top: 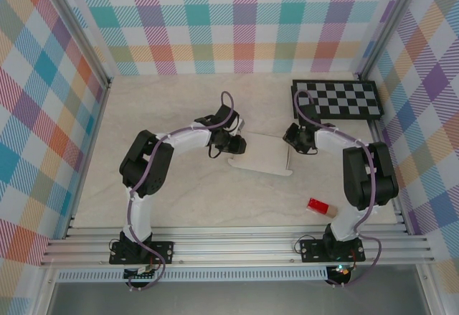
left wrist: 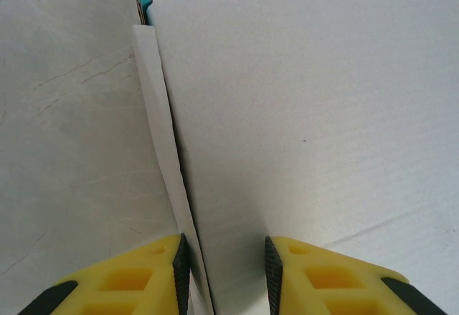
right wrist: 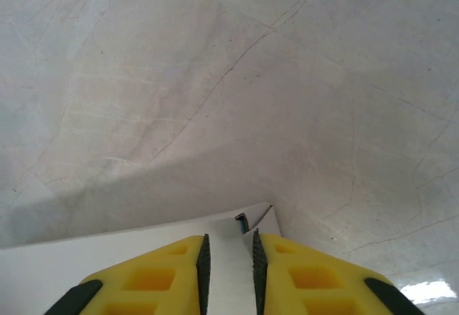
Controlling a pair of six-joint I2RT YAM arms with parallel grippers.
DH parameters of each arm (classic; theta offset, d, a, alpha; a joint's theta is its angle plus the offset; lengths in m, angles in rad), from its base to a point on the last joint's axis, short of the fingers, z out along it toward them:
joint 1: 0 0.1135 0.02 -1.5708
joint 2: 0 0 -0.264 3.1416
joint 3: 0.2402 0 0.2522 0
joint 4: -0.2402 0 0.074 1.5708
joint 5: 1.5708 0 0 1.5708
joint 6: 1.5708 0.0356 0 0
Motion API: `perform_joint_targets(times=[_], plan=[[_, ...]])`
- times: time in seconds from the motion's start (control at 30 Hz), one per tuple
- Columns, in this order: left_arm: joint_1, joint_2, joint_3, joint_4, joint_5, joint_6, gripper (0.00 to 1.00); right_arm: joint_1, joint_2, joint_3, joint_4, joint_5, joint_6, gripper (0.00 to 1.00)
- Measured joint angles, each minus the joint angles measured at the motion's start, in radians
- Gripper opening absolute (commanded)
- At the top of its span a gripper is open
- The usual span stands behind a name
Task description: Fold the paper box
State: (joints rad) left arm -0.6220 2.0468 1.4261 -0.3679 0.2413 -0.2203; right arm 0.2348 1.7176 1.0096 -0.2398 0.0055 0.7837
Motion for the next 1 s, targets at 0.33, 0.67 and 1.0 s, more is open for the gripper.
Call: perform_joint_targets(times=[0.33,0.67,1.0], plan=[[0.016,0.004,0.003,0.011,0.032,0.001,0.34,0.017,-0.181,0.004,-0.163,-0.039,-0.368,0.41],[0.029,0.004,0.001,0.011,0.048,0.002,0.34,0.349,-0.552,-0.311,-0.079,-0.07,-1.328,0.42],[0.035,-0.002,-0.03,0.056,0.068,0.001,0.33,0.556,-0.379,-0.471,0.207,0.228,-1.741,0.44]])
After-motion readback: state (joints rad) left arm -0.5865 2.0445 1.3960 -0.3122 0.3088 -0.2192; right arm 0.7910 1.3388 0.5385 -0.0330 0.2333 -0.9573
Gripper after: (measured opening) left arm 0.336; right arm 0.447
